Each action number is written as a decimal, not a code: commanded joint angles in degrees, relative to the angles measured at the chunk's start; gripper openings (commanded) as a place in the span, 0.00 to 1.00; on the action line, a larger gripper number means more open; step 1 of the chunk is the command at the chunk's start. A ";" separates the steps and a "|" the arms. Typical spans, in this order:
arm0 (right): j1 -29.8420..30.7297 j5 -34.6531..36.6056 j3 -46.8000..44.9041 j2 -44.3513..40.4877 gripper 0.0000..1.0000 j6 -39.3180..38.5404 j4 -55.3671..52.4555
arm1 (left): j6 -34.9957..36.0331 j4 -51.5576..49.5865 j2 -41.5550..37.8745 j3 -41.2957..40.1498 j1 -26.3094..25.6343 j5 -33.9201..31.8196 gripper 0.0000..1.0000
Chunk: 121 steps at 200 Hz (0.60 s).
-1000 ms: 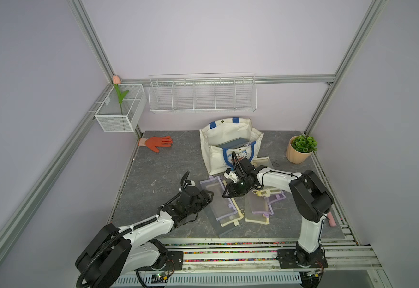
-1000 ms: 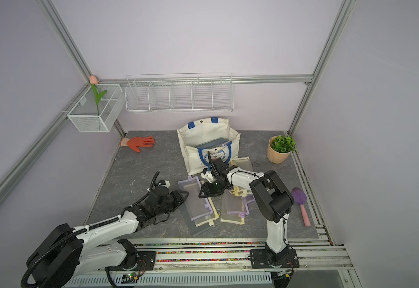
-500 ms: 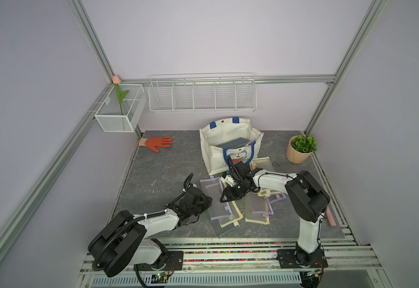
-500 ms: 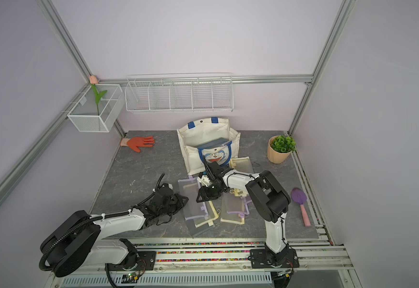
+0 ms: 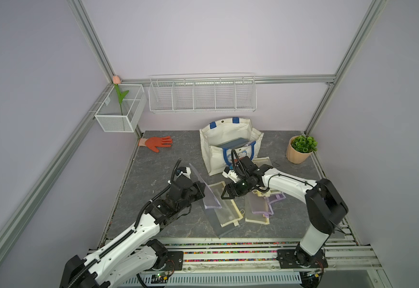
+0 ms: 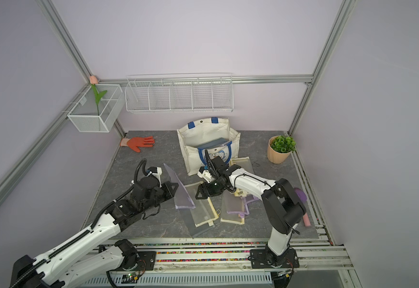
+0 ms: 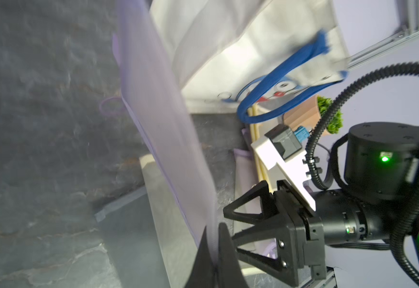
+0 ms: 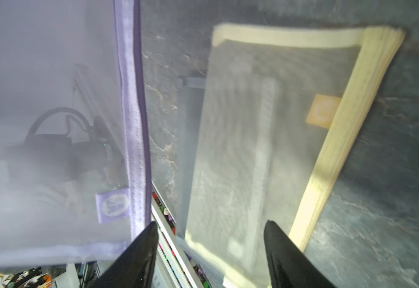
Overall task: Put the pencil pouch into the canvas bag
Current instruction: Place the pencil pouch in the canvas bag.
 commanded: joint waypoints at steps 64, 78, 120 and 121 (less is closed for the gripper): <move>-5.40 3.97 4.96 -16.95 0.99 -0.04 -10.41 | 44.75 -22.34 18.63 47.06 0.23 -9.83 0.00; -8.00 4.17 3.71 -18.08 0.99 0.77 -10.42 | 51.56 -23.50 26.20 56.81 0.23 -11.17 0.00; -13.93 3.41 -0.05 -21.56 0.97 2.56 -10.56 | 68.73 -24.32 48.08 83.92 0.23 -11.68 0.00; -14.04 3.41 -0.14 -21.61 0.97 2.61 -10.62 | 68.99 -24.30 48.56 84.48 0.23 -11.74 0.00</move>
